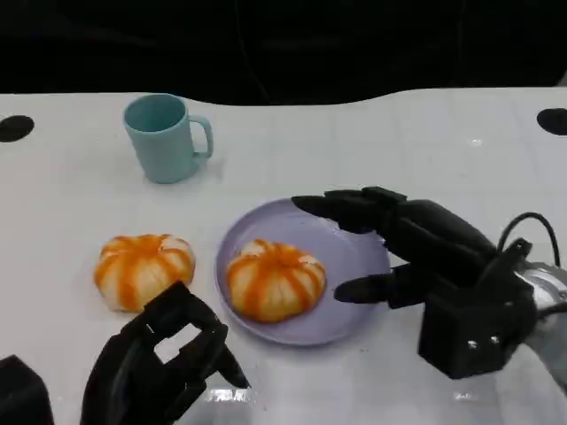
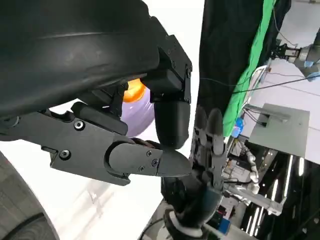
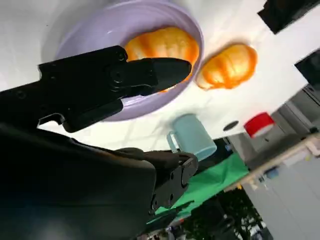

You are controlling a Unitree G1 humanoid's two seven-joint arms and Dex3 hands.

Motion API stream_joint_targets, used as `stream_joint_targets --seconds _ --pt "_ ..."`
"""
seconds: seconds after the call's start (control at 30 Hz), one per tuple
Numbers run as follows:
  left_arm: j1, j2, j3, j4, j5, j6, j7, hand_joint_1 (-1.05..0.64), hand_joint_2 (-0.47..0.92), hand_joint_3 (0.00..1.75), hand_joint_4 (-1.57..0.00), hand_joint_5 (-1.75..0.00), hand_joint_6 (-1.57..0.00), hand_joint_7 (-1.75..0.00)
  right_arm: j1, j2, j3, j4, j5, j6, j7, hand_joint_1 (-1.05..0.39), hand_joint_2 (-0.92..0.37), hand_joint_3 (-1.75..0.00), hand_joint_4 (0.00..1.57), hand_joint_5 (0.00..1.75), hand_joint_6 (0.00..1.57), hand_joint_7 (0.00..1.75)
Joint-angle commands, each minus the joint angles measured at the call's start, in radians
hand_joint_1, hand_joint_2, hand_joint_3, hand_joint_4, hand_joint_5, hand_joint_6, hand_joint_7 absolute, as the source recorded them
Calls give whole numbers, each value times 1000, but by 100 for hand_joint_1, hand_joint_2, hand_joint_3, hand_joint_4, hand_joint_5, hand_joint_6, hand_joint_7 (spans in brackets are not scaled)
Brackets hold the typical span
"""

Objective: Grasp the bread from the table and place it into the plate.

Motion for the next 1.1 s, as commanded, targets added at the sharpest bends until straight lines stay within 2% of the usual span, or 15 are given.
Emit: stream_joint_targets --seconds 0.03,0.1,0.13,0.2,0.23,0.33,0.4,0.67,0.73,0.9,1.1 --pt "2 4 4 2 8 -5 8 -55 92 19 -68 -175 -58 -155 66 -32 -47 -66 53 -26 -1 -69 -92 -28 22 39 34 9" --pt "2 3 2 2 10 -4 10 -56 92 19 -68 -175 -58 -155 101 -36 -68 -94 81 -38 -4 -65 -92 -26 28 52 43 13" --pt "1 2 3 2 10 -5 9 -56 92 19 -68 -175 -58 -155 121 -32 -80 -101 103 -55 -7 -61 -92 -23 28 67 48 15" --pt "0 0 4 2 8 -4 8 -56 92 18 -68 -175 -58 -156 161 -25 -103 -113 160 -82 -1 -48 -92 -13 31 107 61 25" --pt "0 -1 5 2 6 -2 9 -56 92 19 -68 -175 -58 -156 178 -23 -112 -116 186 -93 6 -43 -92 -10 32 119 60 39" --pt "1 -1 6 -2 8 4 13 -55 92 19 -68 -175 -58 -156 215 -25 -130 -123 236 -115 20 -35 -92 -7 35 143 42 103" --pt "0 -1 6 -1 10 4 13 -55 92 19 -68 -175 -57 -156 239 -29 -141 -132 258 -115 32 -34 -92 -9 35 151 40 120" --pt "4 -6 4 -5 8 3 7 -56 92 19 -67 -175 -58 -156 339 -47 -187 -189 381 -68 120 -39 -92 -18 50 165 52 133" --pt "4 -8 3 -6 6 4 6 -56 92 19 -67 -175 -58 -156 372 -55 -200 -228 420 -15 148 -40 -92 -21 55 170 53 134" --pt "5 -11 -2 -10 17 -1 11 -57 92 19 -68 -175 -58 -157 457 -92 -233 -363 528 199 235 -45 -92 -29 64 175 56 136" --pt "5 -12 -3 -11 20 1 10 -57 92 20 -68 -175 -57 -157 520 -89 -267 -464 538 297 238 -44 -92 -29 68 175 58 136"
